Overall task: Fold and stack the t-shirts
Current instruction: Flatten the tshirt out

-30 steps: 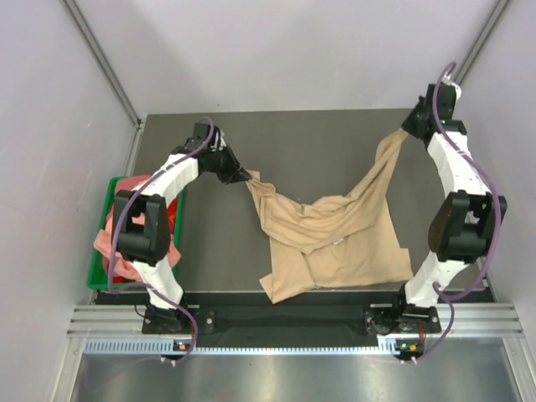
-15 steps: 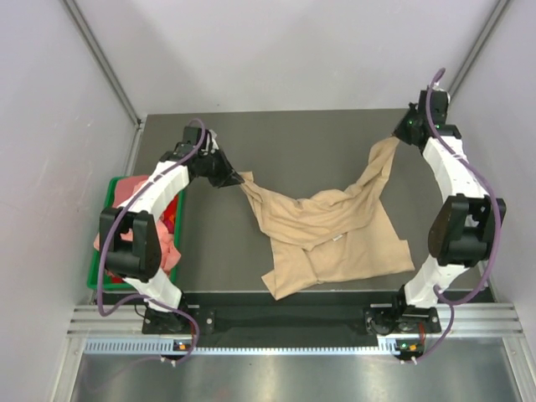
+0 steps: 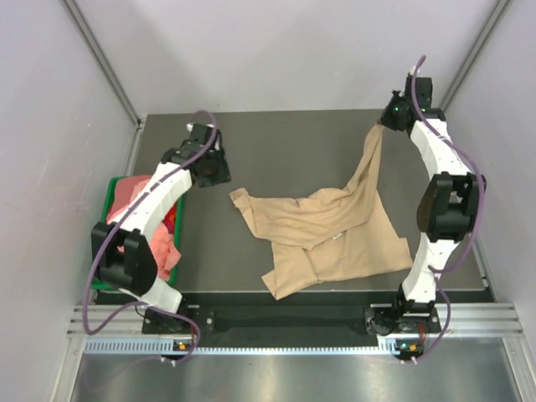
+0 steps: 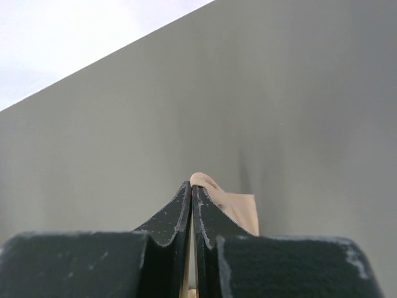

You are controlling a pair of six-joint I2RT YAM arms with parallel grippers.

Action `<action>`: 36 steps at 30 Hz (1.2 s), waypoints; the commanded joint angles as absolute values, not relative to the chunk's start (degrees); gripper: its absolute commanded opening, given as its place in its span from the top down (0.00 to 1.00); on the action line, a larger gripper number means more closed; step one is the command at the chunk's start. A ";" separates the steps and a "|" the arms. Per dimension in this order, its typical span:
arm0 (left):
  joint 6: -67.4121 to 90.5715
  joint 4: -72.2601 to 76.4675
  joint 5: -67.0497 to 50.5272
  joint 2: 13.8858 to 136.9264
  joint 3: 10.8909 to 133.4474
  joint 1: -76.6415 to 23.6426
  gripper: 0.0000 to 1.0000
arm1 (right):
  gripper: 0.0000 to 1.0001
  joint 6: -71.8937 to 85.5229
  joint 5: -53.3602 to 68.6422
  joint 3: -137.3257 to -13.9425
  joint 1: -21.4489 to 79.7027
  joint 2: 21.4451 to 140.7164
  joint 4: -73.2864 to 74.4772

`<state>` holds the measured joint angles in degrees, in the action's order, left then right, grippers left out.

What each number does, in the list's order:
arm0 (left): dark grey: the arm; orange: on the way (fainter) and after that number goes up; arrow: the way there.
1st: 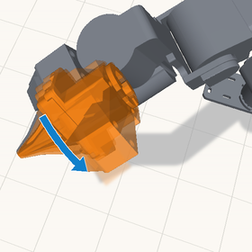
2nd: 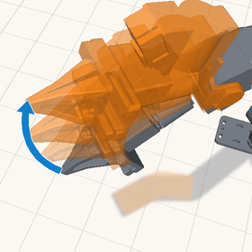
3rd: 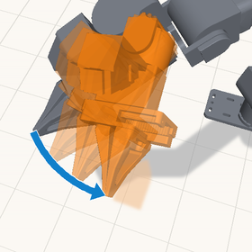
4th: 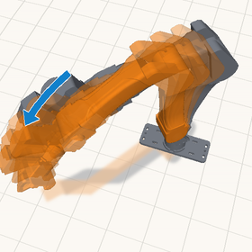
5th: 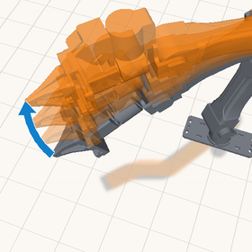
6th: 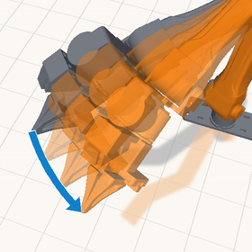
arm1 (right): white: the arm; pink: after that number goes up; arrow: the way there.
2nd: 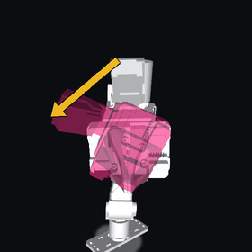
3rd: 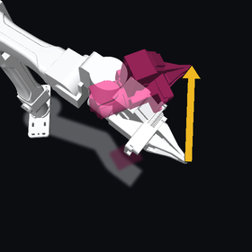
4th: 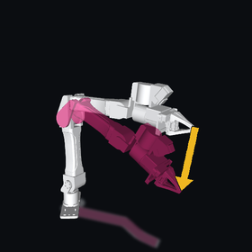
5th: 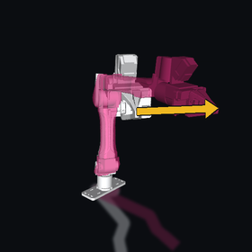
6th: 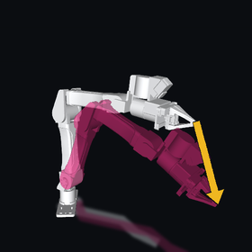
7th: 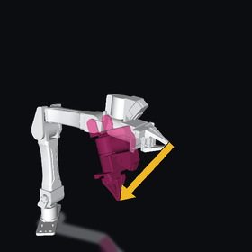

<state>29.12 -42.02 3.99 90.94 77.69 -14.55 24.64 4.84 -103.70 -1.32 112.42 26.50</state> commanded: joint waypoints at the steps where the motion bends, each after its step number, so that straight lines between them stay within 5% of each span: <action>1: 18.84 -41.14 8.45 85.43 79.72 -25.18 0.49 | 1.00 24.96 6.33 -107.75 -0.70 114.25 24.70; 10: 5.82 -39.39 6.86 93.16 76.39 -42.97 0.50 | 1.00 25.93 6.77 -116.54 -0.70 121.89 25.58; 36: -0.09 -32.87 10.28 104.85 65.30 -48.60 0.51 | 1.00 31.20 13.27 -126.74 -1.76 135.87 18.29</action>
<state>0.75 -35.83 7.18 103.09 65.67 -48.49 29.95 12.10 -123.15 -1.41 135.33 23.11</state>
